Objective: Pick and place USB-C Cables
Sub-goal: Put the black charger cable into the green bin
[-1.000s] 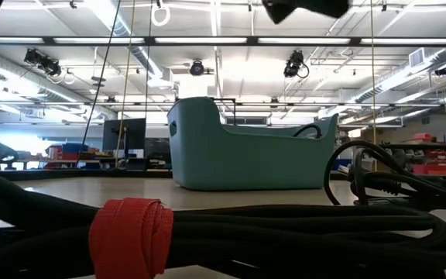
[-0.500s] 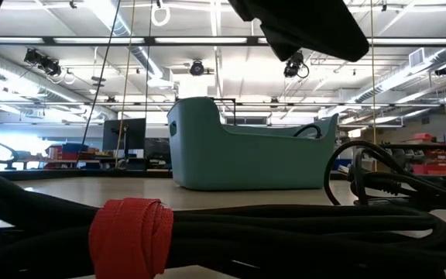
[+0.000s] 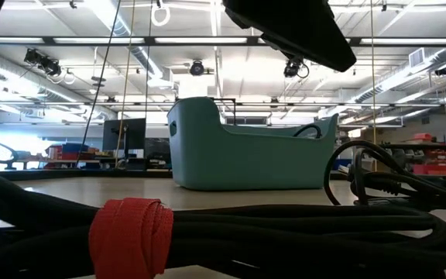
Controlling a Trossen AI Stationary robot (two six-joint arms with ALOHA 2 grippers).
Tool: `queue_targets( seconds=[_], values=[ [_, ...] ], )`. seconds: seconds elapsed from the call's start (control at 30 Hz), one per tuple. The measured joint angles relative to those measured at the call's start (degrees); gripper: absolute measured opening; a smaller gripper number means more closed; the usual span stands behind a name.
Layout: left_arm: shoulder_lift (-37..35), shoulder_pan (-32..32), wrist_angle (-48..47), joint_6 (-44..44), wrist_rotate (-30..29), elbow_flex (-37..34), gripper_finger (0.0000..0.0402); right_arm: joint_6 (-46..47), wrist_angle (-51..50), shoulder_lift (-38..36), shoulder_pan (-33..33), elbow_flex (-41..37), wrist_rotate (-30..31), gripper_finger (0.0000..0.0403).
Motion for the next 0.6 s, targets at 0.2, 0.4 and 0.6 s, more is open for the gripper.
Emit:
queue_targets(
  seconds=[0.2,0.4,0.6],
  values=[
    [0.3,0.11,-0.34,0.61,0.34,0.0,0.0125,0.0,0.04,0.11,0.0,0.02,1.01,0.0146],
    [2.88,0.08,-0.63,3.02,-1.78,-0.02,0.017,0.0,0.02,0.26,0.0,0.02,1.01,0.0146],
    [4.09,0.23,-0.48,3.09,-4.01,-0.01,0.0193,0.0,-0.3,0.26,0.0,-0.04,0.99,0.0146]
  ],
)
